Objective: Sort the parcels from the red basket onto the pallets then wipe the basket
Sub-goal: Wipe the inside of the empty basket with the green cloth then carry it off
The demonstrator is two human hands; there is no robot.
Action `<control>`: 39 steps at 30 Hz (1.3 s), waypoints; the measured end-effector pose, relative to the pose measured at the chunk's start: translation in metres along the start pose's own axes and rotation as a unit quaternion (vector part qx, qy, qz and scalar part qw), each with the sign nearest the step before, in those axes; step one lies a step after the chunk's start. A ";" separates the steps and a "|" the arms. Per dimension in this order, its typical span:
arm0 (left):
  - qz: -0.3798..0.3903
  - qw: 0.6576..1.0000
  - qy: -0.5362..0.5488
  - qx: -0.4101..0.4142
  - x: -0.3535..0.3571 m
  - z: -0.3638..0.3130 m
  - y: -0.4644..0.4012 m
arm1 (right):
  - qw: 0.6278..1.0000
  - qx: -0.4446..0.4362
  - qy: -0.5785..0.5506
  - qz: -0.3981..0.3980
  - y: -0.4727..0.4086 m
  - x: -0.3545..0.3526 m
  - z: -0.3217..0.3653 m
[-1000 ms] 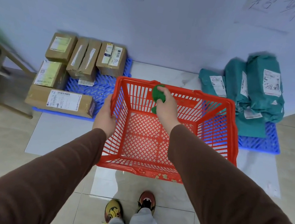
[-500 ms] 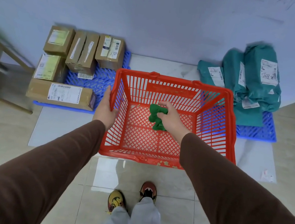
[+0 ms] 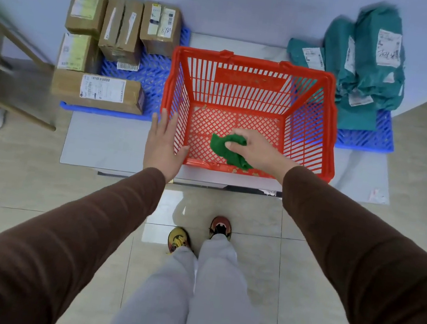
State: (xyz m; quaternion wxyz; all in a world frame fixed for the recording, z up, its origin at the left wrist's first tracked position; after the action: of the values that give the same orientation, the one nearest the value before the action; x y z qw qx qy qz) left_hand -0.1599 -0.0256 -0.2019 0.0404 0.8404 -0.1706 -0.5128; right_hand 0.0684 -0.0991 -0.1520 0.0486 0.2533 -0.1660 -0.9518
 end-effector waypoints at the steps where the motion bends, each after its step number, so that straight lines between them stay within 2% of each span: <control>1: 0.014 1.000 -0.008 0.016 0.002 -0.001 0.004 | 1.000 -0.002 0.012 0.015 0.005 0.001 0.001; 6: 0.080 0.992 -0.094 0.034 0.005 -0.007 0.010 | 0.997 -0.006 0.025 0.070 0.021 0.006 -0.003; 10: 0.135 0.977 -0.159 0.038 0.008 -0.005 0.009 | 0.979 -0.039 0.163 0.117 0.028 0.018 -0.006; 13: 0.152 0.973 -0.172 0.040 0.007 -0.007 0.009 | 0.961 -0.055 0.244 0.116 0.028 0.029 -0.006; 16: 0.166 0.969 -0.181 0.034 0.005 -0.007 0.008 | 0.950 -0.065 0.280 0.121 0.026 0.030 -0.007; 23: 0.178 0.969 -0.172 0.015 0.005 -0.005 0.006 | 0.924 -0.012 0.360 0.127 0.036 0.006 -0.017; 26: 0.177 0.969 -0.173 0.012 0.005 -0.004 0.005 | 0.924 0.020 0.362 0.124 0.044 -0.009 -0.027; 30: 0.180 0.968 -0.175 0.012 0.004 -0.006 0.006 | 0.944 0.057 0.296 0.134 0.047 -0.021 -0.034; 39: 0.173 0.969 -0.178 0.005 0.004 -0.008 0.006 | 0.960 0.044 0.252 0.112 0.041 -0.027 -0.041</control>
State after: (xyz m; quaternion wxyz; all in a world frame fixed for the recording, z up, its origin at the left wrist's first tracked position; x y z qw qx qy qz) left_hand -0.1534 -0.0336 -0.1998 0.0927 0.6935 -0.3202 -0.6387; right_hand 0.1123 -0.1448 -0.1585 0.1839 0.4663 -0.2178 -0.8375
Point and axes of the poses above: each hand's wrist, its own y-axis away from the middle knuckle, its own x-axis out of the palm, z = x × y, the point moved 1 cm from there along -y, towards the middle knuckle, and after that the axes turned 12 degrees about -x, right-handed, at the moved point
